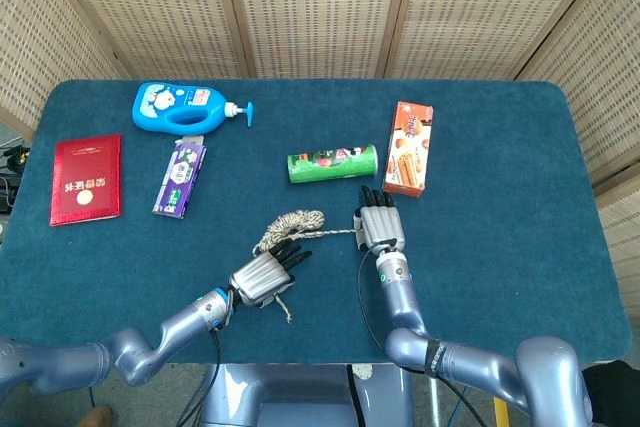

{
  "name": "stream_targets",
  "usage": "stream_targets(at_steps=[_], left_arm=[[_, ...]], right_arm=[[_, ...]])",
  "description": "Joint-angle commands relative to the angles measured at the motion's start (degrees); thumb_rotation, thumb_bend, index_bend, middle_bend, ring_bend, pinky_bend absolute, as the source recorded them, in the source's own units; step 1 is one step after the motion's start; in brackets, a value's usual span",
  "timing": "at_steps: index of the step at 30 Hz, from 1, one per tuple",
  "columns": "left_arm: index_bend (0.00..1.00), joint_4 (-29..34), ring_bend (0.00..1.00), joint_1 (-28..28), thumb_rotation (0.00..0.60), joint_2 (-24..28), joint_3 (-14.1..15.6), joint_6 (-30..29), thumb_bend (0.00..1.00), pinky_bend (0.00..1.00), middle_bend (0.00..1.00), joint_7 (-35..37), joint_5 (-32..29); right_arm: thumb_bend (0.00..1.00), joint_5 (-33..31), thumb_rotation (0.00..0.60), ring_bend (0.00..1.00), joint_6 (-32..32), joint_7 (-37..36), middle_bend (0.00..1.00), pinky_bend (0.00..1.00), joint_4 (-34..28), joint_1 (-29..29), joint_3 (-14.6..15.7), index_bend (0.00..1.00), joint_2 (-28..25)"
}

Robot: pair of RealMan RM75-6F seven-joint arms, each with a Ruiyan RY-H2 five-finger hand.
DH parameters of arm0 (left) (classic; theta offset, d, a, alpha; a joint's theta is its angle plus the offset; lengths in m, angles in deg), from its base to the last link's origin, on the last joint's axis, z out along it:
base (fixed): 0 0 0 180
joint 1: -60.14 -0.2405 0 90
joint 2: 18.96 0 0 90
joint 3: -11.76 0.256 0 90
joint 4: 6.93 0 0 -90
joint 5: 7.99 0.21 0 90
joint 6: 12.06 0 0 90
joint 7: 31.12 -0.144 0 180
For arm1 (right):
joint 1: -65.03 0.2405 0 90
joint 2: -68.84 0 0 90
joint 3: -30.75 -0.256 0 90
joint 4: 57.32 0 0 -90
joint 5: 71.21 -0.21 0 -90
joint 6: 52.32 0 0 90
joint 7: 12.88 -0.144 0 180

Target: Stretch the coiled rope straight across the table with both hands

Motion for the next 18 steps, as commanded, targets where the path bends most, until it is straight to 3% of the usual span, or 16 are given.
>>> stream_targets(at_steps=[1, 18], left_arm=[[0.58, 0.54, 0.00, 0.26, 0.600, 0.28, -0.08, 0.44, 0.48, 0.00, 0.00, -0.53, -0.70], [0.58, 3.06, 0.00, 1.24, 0.600, 1.36, -0.39, 1.48, 0.49, 0.00, 0.00, -4.15, -4.46]], right_arm=[[0.47, -0.24, 0.600, 0.00, 0.10, 0.09, 0.00, 0.03, -0.05, 0.02, -0.05, 0.69, -0.06], [0.47, -0.60, 0.600, 0.00, -0.27, 0.54, 0.00, 0.03, -0.67, 0.05, -0.04, 0.69, -0.54]])
